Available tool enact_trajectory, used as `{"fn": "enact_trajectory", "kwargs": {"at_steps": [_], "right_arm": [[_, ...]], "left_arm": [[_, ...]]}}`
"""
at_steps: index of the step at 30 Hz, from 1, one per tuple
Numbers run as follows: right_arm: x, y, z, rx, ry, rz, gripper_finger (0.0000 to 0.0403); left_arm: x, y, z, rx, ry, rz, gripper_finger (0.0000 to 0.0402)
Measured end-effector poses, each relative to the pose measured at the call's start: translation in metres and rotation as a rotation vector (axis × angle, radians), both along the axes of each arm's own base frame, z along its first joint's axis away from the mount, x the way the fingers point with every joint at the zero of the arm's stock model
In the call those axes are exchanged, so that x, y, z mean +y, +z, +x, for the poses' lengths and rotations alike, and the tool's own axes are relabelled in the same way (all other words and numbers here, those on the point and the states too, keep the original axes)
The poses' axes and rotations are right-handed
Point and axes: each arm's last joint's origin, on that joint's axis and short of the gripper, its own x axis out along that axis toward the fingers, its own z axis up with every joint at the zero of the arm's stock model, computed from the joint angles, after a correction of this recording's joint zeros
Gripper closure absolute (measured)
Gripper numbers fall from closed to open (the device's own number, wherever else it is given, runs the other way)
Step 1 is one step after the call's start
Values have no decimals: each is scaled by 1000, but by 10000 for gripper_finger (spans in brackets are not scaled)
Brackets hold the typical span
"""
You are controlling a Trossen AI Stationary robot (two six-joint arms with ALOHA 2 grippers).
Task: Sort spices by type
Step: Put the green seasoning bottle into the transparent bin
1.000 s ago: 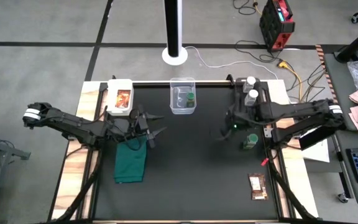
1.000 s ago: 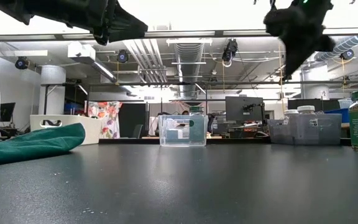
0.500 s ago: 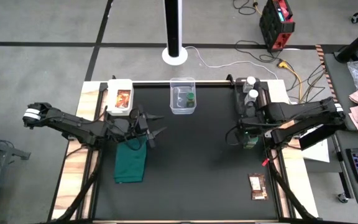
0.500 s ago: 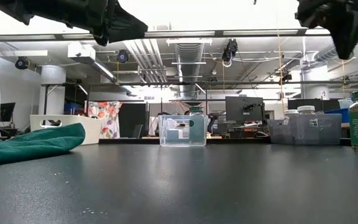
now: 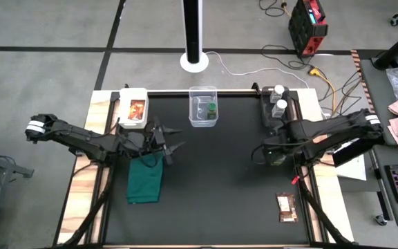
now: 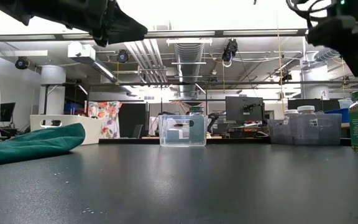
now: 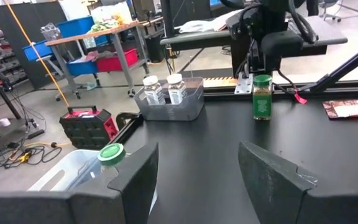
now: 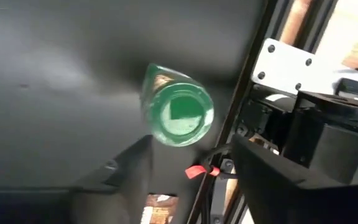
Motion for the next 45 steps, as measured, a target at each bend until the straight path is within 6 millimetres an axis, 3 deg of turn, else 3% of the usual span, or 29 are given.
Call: {"fn": "enact_trajectory", "kwargs": {"at_steps": [6, 13, 33, 37, 45], "right_arm": [[-1, -15, -5, 47, -22, -11, 112], [-2, -23, -3, 19, -13, -5, 70], [-8, -11, 0, -15, -23, -6, 63], [-10, -18, 1, -24, -46, -25, 69], [-10, -49, 5, -82, -78, -14, 92]], "left_arm": [[0, -1, 0, 16, 0, 3, 196], [0, -2, 0, 16, 0, 3, 196], [0, -2, 0, 24, 0, 4, 196], [0, -3, 0, 27, 0, 4, 196], [0, -4, -1, 35, 0, 5, 196]]}}
